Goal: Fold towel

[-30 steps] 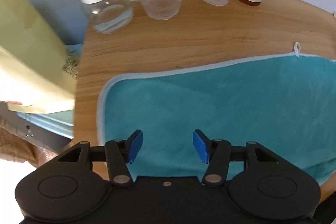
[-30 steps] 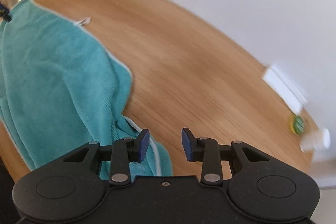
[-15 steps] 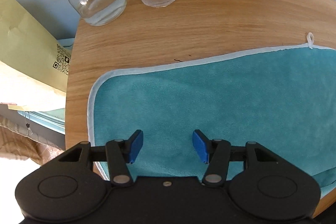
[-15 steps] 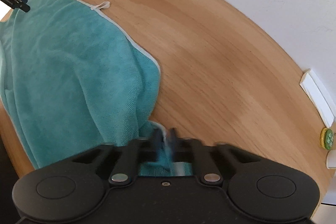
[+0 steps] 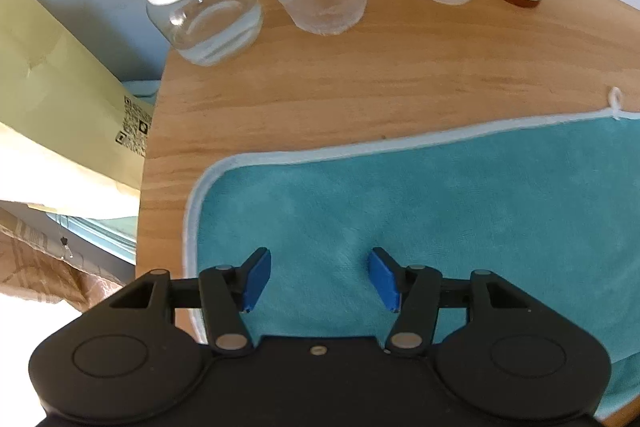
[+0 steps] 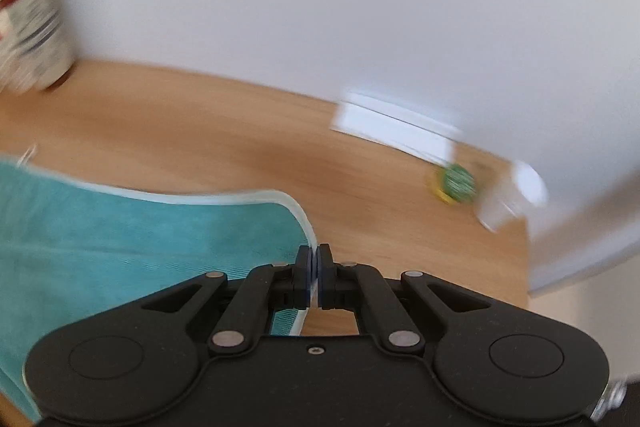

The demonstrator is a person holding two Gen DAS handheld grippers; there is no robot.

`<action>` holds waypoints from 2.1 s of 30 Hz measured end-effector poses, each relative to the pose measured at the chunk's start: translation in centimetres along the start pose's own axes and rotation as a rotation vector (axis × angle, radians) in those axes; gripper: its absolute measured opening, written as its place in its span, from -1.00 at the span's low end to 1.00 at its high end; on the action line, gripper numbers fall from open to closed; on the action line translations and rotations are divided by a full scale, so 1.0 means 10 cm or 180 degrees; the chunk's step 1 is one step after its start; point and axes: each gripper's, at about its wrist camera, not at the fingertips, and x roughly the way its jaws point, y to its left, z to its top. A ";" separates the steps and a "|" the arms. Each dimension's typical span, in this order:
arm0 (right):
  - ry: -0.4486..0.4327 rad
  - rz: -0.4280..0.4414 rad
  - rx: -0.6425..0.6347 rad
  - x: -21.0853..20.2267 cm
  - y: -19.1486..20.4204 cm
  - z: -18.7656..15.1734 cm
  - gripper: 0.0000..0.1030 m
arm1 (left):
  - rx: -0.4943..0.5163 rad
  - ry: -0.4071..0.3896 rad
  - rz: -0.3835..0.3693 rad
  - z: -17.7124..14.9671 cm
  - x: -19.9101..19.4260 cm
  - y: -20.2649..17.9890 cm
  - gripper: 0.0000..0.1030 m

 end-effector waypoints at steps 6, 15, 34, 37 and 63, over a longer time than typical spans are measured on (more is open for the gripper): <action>0.0023 -0.0155 0.0146 0.24 0.02 -0.15 -0.96 | 0.0049 -0.0057 0.0074 0.13 0.01 -0.12 0.14; 0.0076 -0.0363 0.0165 0.53 -0.09 -0.01 -0.96 | 0.0019 -0.0171 0.0168 0.45 0.07 -0.25 0.27; 0.0090 -0.0679 0.0158 0.54 -0.25 0.12 -0.39 | -0.0503 -0.0544 0.0189 0.51 -0.28 -0.16 0.30; 0.0040 -0.0544 0.0190 0.33 -0.17 0.00 -0.28 | -0.0466 -0.0538 0.0154 0.35 -0.36 -0.16 0.31; 0.0357 -0.0386 0.0638 -0.15 0.97 -1.29 -0.28 | -0.1514 0.0374 -0.0420 -0.81 -0.41 0.30 0.34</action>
